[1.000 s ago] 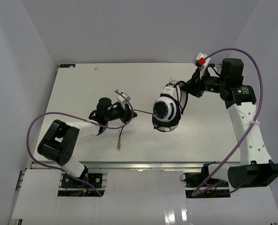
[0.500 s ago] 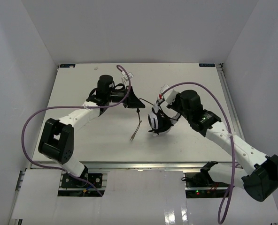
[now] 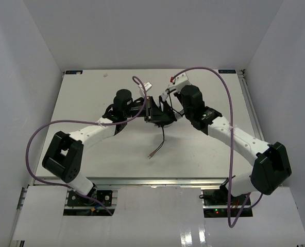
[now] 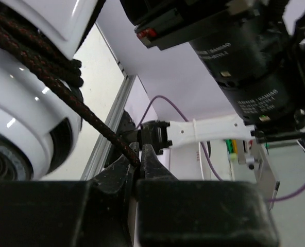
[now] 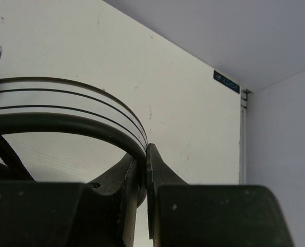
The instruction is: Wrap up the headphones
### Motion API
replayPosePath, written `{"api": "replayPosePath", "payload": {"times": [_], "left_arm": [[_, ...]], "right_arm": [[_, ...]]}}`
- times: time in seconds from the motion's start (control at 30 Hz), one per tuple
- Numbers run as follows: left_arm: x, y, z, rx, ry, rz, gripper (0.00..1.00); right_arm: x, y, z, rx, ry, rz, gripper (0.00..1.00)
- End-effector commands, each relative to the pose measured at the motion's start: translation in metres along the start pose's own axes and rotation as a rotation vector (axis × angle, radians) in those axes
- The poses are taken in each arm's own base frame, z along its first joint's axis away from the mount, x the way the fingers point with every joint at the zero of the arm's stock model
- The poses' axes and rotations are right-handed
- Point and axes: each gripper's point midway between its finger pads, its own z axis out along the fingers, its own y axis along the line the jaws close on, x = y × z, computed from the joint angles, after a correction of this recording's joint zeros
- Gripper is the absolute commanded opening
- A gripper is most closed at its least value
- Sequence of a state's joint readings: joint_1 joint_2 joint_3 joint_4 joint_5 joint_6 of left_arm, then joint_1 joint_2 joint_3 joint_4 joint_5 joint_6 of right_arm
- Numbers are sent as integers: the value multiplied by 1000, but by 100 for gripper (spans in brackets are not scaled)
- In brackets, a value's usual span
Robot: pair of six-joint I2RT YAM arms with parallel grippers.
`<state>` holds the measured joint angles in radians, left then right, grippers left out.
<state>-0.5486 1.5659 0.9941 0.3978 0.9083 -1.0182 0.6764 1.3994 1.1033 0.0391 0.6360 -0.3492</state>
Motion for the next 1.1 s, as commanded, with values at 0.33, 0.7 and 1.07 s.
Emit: {"api": "replayPosePath", "payload": {"times": [0.33, 0.7, 1.07], "left_arm": [[-43, 84, 56, -319, -173, 113, 49], [-21, 154, 69, -441, -48, 105, 72], [6, 143, 62, -504, 92, 151, 98]], "right_arm": [[33, 29, 50, -136, 208, 449, 8], [92, 52, 101, -255, 394, 567, 8], [107, 30, 123, -215, 447, 622, 8]]}}
